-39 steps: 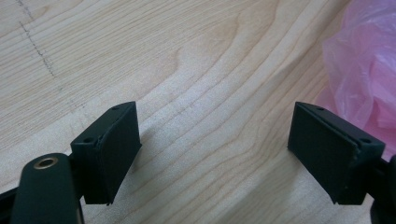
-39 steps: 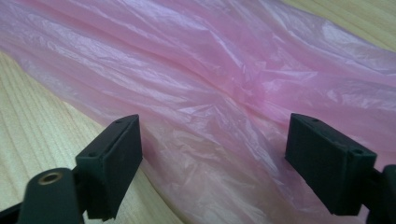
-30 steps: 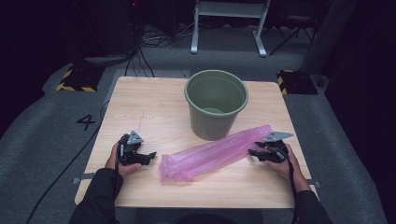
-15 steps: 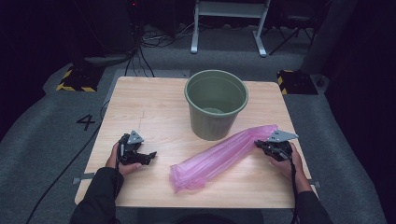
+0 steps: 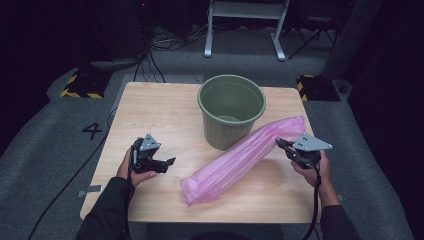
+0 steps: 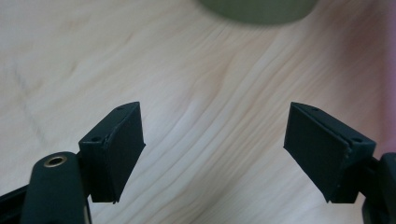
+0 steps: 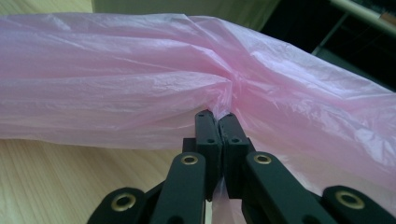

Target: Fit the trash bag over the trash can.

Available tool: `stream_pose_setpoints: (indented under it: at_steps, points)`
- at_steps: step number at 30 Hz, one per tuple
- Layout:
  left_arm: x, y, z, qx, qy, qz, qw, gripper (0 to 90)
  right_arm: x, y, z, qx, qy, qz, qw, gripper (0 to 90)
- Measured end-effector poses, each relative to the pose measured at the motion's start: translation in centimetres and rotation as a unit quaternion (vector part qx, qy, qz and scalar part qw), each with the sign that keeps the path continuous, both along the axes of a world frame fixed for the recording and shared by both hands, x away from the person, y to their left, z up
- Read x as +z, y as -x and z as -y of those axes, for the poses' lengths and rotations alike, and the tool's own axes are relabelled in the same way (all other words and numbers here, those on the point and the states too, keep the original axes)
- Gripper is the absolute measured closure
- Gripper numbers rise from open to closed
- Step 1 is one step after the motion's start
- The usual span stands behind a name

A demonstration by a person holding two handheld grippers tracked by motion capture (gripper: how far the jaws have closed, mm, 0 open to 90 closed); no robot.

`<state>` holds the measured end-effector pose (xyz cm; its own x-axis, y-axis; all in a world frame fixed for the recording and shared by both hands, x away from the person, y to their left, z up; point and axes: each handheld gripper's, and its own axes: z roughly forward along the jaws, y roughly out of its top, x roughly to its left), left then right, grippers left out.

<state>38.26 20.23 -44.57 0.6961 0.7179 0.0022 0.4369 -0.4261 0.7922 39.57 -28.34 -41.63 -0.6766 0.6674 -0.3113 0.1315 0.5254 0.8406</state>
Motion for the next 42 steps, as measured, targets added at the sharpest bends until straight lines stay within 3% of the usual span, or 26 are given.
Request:
stream_pose_setpoints:
  at_steps: [2, 7, 9, 11, 15, 18, 21, 23, 25, 29, 33, 37, 42]
  points:
    - [1.5, 1.1, 1.7, -0.037, 0.022, 0.01, 0.999, 19.8, 0.9, 0.2, -0.2, 0.001, 0.0, 0.013, 0.9999, 89.2]
    - [3.0, 3.0, 5.5, -0.107, 0.009, 0.021, 0.994, 18.9, 2.0, 0.4, -1.0, 0.002, 0.003, 0.021, 0.9998, 89.2]
    - [3.2, 3.2, 6.5, -0.12, 0.007, 0.025, 0.9924, 18.7, 2.2, 0.4, -1.2, 0.001, 0.003, 0.022, 0.9998, 89.1]
    - [3.2, 3.0, 7.3, -0.131, 0.014, 0.016, 0.9912, 18.6, 2.5, 0.4, -1.3, 0.002, -0.003, 0.024, 0.9997, 89.0]
    - [3.1, 2.5, 8.8, -0.135, 0.009, 0.01, 0.9907, 18.5, 3.4, 0.5, -1.6, 0.006, -0.01, 0.035, 0.9993, 88.9]
    - [2.4, 2.3, 10.6, -0.149, -0.022, 0.01, 0.9886, 18.0, 4.2, 0.7, -2.0, 0.026, -0.021, 0.048, 0.9983, 88.9]
    - [1.3, 1.9, 11.9, -0.162, -0.033, -0.004, 0.9862, 17.6, 5.1, 1.0, -2.5, 0.037, -0.02, 0.068, 0.9968, 88.9]
    - [0.6, 1.6, 12.5, -0.165, -0.052, -0.004, 0.985, 19.2, 5.6, 1.2, -2.9, 0.044, -0.021, 0.076, 0.9959, 88.8]
    - [0.3, 1.4, 12.8, -0.163, -0.064, 0.001, 0.9845, 25.8, 6.0, 1.4, -3.3, 0.052, -0.021, 0.087, 0.9946, 88.8]
    - [0.0, 1.3, 12.5, -0.175, -0.063, 0.007, 0.9825, 42.2, 7.0, 1.7, -4.4, 0.071, -0.029, 0.11, 0.991, 88.7]
    - [-0.3, 1.3, 12.2, -0.175, -0.047, 0.012, 0.9834, 55.9, 8.1, 1.7, -5.6, 0.092, -0.04, 0.118, 0.988, 88.8]
    - [-0.2, 1.4, 11.6, -0.184, -0.03, 0.022, 0.9822, 71.6, 8.8, 1.4, -7.2, 0.109, -0.04, 0.119, 0.9861, 88.8]
    - [0.3, 1.8, 10.5, -0.19, -0.012, 0.041, 0.9808, 79.3, 9.6, 0.4, -9.2, 0.125, -0.028, 0.116, 0.9849, 88.8]
